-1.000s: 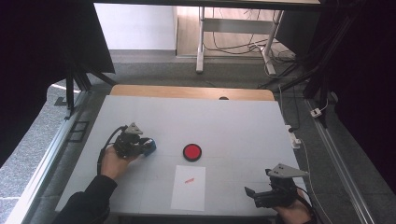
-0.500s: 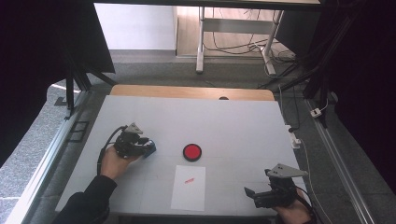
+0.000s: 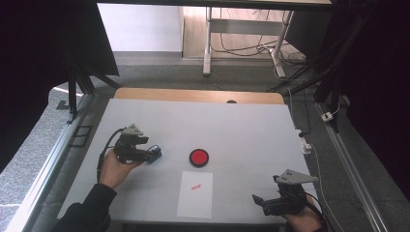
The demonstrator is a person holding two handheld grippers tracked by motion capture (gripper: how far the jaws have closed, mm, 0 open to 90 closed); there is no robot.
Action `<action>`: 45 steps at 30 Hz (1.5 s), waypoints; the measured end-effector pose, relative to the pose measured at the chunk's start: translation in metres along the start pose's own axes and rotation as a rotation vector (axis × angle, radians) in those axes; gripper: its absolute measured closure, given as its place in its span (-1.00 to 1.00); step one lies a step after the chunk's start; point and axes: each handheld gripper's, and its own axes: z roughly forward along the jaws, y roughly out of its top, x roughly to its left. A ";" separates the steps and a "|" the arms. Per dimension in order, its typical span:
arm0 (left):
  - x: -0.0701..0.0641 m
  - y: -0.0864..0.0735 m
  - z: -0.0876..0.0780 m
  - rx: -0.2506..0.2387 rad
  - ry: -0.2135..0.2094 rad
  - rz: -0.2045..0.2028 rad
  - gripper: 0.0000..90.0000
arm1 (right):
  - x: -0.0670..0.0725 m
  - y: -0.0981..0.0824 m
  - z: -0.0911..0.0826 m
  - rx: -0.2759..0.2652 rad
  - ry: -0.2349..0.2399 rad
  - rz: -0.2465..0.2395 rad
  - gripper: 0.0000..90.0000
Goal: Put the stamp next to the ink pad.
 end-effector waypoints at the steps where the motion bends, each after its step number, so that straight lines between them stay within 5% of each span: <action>1: -0.002 0.000 -0.002 -0.005 -0.005 -0.001 -0.50 | 0.000 0.000 0.000 0.001 0.001 0.000 -1.00; 17: -0.029 -0.008 -0.036 -0.097 -0.067 -0.029 -0.87 | -0.001 0.001 0.001 0.003 -0.002 0.012 -1.00; 45: -0.046 -0.072 -0.091 -0.131 -0.026 -0.091 -1.00 | -0.001 0.001 0.000 -0.004 -0.010 0.017 -1.00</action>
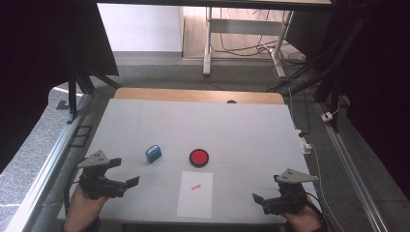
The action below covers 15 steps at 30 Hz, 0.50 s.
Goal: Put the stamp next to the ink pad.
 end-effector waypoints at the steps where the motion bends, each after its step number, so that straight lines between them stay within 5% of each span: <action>1: 0.000 -0.003 -0.002 0.000 0.005 0.000 -1.00 | 0.000 0.000 0.000 0.000 -0.001 -0.001 -1.00; 15: 0.003 -0.027 -0.014 0.064 0.047 -0.019 -1.00 | 0.000 0.000 -0.001 -0.002 -0.007 0.005 -1.00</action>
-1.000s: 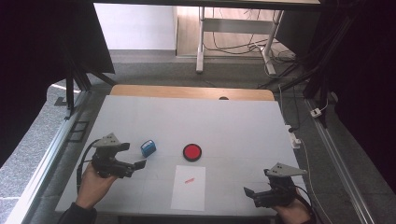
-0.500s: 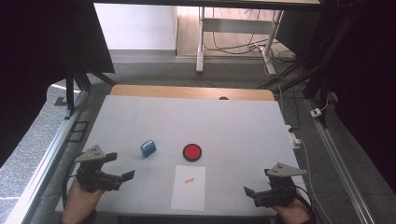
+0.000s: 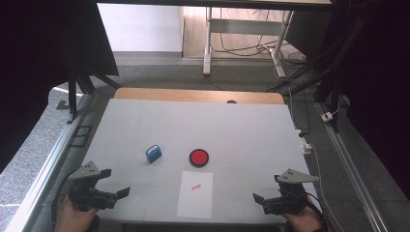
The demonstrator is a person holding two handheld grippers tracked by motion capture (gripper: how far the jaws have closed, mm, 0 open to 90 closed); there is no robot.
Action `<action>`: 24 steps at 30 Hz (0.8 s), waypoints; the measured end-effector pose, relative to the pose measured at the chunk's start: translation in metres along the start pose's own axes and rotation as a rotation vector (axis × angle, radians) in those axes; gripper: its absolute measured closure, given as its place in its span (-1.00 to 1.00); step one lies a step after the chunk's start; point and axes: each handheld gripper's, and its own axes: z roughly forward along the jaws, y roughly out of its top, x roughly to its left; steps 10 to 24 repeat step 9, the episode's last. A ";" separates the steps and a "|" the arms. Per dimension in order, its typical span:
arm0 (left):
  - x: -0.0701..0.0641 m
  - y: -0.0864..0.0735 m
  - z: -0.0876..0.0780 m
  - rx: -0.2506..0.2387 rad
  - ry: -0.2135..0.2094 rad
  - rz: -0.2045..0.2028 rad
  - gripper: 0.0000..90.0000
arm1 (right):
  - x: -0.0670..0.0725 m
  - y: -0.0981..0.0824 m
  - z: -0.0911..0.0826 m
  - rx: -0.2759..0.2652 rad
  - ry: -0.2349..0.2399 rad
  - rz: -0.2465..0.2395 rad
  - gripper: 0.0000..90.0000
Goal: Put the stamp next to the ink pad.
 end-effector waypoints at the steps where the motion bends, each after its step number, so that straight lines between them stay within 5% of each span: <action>1: -0.001 -0.001 -0.001 -0.001 0.007 0.006 -1.00 | 0.000 0.000 0.000 -0.001 0.001 0.000 -1.00; 7: -0.002 -0.001 0.001 0.034 0.033 0.011 -1.00 | 0.000 0.000 0.001 0.001 0.000 0.000 -1.00; 24: -0.002 0.000 0.002 0.038 0.030 0.010 -1.00 | 0.000 0.000 0.001 0.004 -0.001 -0.004 -1.00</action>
